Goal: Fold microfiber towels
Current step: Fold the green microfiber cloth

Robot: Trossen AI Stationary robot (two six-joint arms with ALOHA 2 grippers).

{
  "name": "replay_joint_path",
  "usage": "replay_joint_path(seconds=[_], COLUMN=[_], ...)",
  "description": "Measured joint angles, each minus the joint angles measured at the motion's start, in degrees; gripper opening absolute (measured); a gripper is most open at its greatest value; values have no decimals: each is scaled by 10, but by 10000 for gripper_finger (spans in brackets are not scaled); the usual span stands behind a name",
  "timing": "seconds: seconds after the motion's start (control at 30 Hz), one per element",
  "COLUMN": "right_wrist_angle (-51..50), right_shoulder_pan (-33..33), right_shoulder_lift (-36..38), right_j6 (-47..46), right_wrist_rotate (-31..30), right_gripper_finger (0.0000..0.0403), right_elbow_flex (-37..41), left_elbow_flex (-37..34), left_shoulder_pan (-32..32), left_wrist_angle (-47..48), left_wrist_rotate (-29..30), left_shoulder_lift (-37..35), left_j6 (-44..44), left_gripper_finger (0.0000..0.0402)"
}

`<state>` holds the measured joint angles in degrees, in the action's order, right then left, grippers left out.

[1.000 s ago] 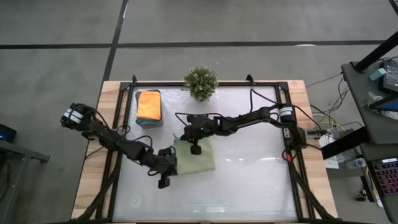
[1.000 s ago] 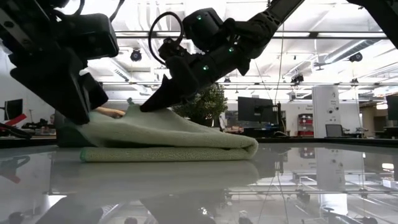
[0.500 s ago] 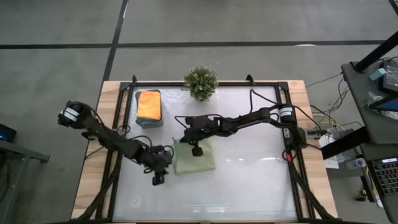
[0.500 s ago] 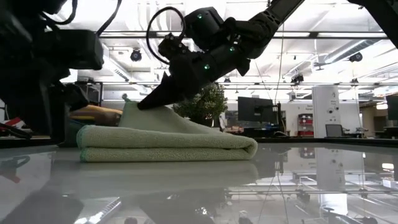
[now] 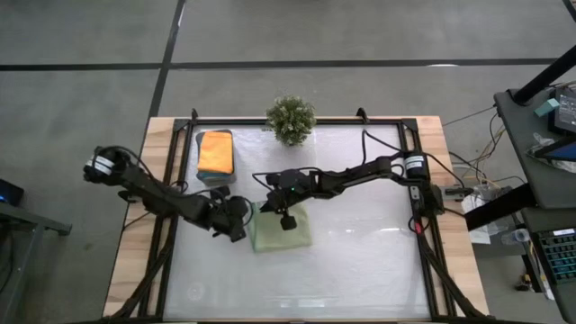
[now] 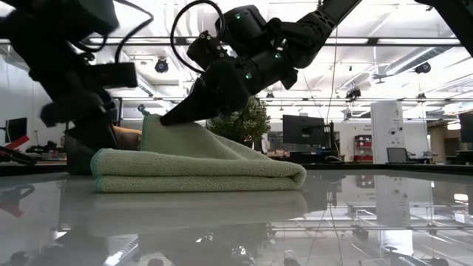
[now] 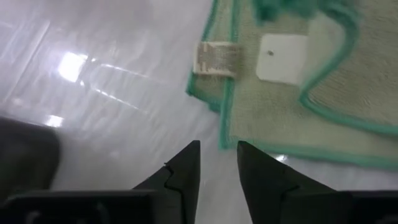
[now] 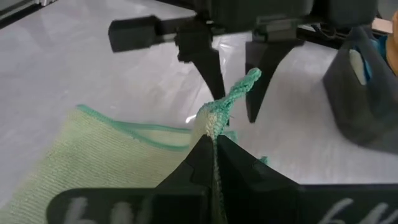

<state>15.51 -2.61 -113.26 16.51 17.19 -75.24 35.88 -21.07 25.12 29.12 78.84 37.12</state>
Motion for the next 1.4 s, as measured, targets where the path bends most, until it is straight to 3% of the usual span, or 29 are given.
replay_joint_path(seconds=[0.57,0.8,1.03,1.3,1.4], right_wrist_angle=[-2,-6,-11,-11,-11], right_shoulder_pan=[0,0,0,-1,0], right_shoulder_lift=[1,1,1,0,0], right_j6=[0,-7,-4,-1,0], right_wrist_rotate=[0,0,114,113,113], right_gripper_finger=[9,9,9,9,9], right_elbow_flex=[0,0,-1,-18,-18], left_elbow_flex=[-92,-93,-84,-84,-85], left_shoulder_pan=[27,27,27,27,29], left_wrist_angle=[-208,-231,-225,-210,-197], left_wrist_rotate=[-63,-70,-35,-20,-47], left_shoulder_lift=[10,10,-13,-59,-65], left_j6=[-11,-78,-115,-114,-89], left_gripper_finger=[72,8,0,0,7])
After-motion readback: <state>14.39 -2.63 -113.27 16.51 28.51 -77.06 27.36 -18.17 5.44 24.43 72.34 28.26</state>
